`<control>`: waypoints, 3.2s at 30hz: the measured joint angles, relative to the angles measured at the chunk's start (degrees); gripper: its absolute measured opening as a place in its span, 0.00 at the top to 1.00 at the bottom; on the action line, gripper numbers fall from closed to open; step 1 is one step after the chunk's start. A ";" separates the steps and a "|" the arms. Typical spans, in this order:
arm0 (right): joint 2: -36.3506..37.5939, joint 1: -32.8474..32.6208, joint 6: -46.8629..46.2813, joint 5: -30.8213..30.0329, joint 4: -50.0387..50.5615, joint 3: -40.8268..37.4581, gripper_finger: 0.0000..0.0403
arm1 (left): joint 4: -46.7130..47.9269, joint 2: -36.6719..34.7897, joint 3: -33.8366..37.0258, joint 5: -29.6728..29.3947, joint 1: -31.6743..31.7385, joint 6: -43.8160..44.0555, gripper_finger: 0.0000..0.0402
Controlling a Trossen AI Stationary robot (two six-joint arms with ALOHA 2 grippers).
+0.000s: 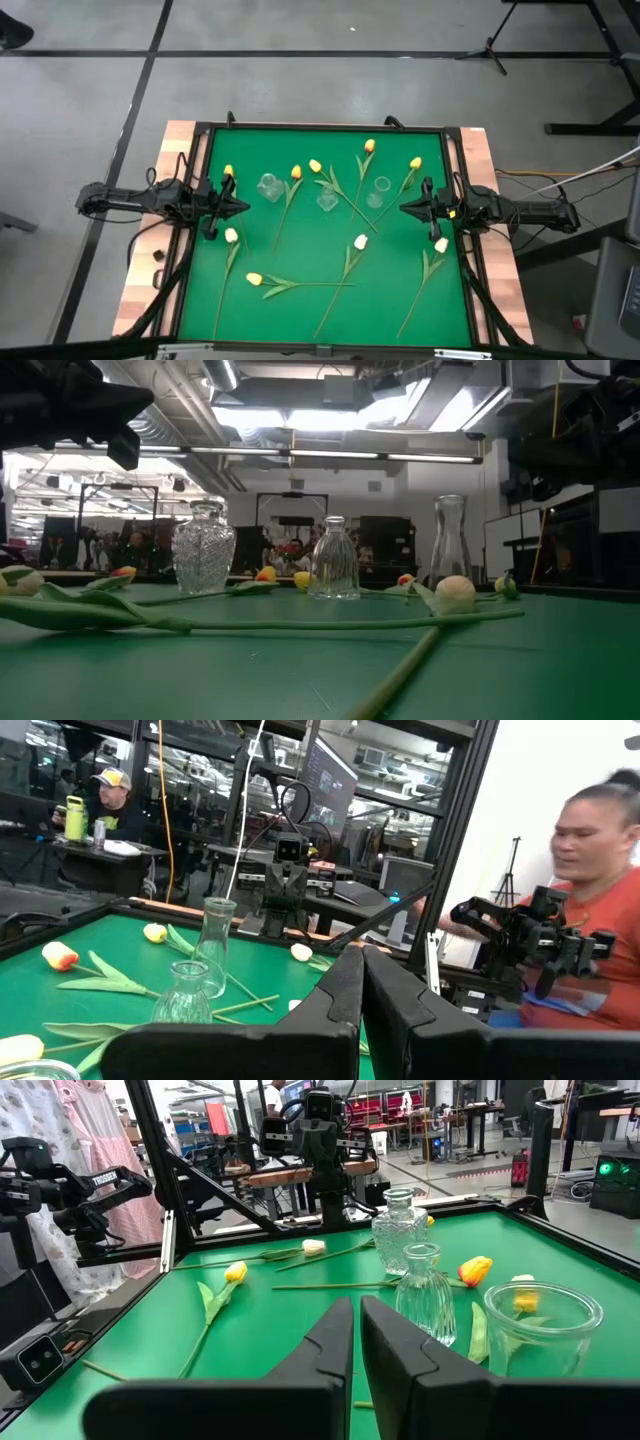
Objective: Sort flowers into vase by color
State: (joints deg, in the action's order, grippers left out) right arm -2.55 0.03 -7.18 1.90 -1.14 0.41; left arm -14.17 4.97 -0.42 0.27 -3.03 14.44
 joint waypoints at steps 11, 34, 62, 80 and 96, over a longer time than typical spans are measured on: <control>0.00 -0.01 0.00 0.01 -0.01 0.00 0.94 | 0.00 0.01 0.02 0.00 0.00 0.01 1.00; -0.02 0.00 -1.48 0.18 -2.19 0.60 0.94 | 0.00 0.01 0.01 -0.01 0.00 0.02 1.00; 0.04 -0.02 -11.85 -7.08 -16.48 1.17 0.94 | -4.35 0.00 0.02 -0.46 0.00 0.30 1.00; 0.04 0.00 -2.95 -18.13 -7.67 5.40 0.80 | -5.58 0.02 -2.75 -20.25 0.00 1.58 0.95; -7.15 0.00 -12.72 -22.88 25.69 30.46 0.49 | 14.21 11.01 -23.17 -28.11 -0.02 2.05 0.76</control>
State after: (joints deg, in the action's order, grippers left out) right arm -9.69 0.03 -19.90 -20.98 24.56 30.87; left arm 0.04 15.98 -23.59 -27.83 -3.05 16.49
